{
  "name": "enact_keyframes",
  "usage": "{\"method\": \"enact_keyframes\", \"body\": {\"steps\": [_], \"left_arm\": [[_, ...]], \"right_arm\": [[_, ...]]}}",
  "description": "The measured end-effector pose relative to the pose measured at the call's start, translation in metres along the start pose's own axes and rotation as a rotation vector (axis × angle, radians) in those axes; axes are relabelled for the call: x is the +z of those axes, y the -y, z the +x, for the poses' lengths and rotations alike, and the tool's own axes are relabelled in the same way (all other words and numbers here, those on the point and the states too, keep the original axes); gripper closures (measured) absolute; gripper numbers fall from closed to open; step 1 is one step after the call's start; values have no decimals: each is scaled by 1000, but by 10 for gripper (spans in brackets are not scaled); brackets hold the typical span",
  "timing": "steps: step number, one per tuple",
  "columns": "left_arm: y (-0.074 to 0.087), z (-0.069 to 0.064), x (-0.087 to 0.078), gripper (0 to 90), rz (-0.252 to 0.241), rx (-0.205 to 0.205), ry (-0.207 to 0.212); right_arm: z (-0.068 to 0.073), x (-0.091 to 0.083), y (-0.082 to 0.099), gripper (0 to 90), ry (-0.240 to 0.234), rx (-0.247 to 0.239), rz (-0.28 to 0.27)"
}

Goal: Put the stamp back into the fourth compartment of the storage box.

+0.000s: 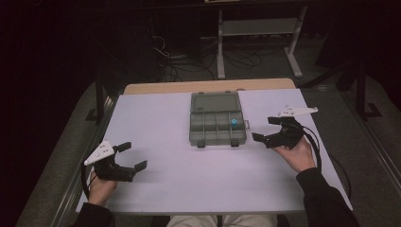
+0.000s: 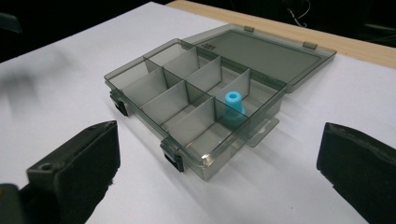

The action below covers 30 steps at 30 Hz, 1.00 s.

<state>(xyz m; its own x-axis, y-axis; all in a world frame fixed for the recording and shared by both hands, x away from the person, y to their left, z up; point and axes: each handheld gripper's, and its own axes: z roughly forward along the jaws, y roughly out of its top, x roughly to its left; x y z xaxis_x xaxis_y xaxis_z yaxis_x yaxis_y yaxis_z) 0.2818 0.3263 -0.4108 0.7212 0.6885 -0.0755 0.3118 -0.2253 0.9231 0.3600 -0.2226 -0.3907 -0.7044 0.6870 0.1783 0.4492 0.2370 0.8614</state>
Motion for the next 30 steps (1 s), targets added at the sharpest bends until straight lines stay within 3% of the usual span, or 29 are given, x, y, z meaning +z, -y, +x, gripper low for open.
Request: {"method": "enact_keyframes", "body": {"steps": [23,30], "left_arm": [[0,0,0,0,-1,-1,3],[0,0,0,0,-2,-3,5]], "right_arm": [[1,-27,33,0,31,10,-43],[2,-36,41,0,41,19,-83]]}}
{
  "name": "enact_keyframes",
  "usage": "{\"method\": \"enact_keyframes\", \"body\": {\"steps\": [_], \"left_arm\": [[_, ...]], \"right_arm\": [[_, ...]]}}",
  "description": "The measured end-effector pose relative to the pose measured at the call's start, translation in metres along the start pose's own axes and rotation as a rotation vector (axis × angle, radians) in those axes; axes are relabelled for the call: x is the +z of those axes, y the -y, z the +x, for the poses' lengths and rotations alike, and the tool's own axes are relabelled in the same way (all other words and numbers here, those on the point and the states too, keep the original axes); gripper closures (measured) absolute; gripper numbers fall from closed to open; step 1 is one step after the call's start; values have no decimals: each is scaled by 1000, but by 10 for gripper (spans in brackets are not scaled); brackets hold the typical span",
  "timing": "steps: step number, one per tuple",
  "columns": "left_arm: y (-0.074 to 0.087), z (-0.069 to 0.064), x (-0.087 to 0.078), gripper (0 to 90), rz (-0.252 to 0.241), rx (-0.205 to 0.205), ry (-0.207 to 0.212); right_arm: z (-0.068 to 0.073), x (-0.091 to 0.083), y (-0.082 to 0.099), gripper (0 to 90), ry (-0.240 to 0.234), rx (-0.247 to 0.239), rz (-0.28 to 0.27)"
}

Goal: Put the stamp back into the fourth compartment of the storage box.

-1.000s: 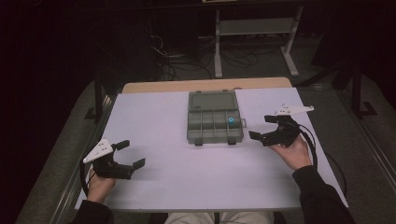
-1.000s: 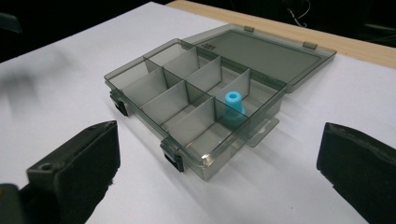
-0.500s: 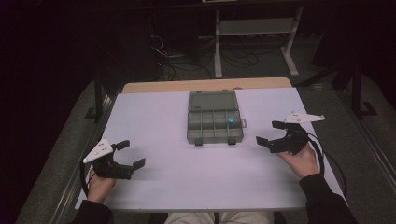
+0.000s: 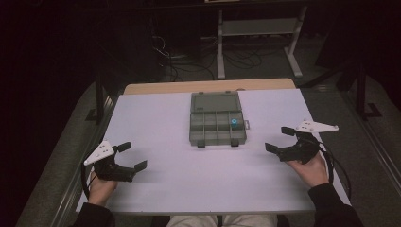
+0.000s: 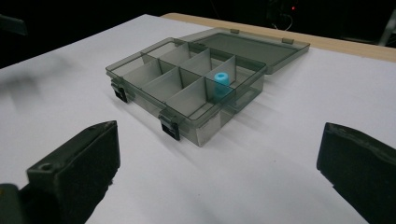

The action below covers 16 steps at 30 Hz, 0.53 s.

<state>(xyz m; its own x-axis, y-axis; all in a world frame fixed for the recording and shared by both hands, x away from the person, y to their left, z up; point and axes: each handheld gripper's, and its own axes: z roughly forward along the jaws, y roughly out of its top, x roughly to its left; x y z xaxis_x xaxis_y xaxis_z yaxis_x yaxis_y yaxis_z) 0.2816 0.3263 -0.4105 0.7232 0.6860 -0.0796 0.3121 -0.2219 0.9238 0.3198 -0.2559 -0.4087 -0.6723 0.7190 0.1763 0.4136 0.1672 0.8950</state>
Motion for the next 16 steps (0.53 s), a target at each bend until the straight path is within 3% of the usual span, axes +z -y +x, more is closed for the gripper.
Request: {"method": "enact_keyframes", "body": {"steps": [16], "left_arm": [[0,0,0,0,-1,-2,-1]], "right_arm": [[-1,-18,21,0,42,7,-41]]}}
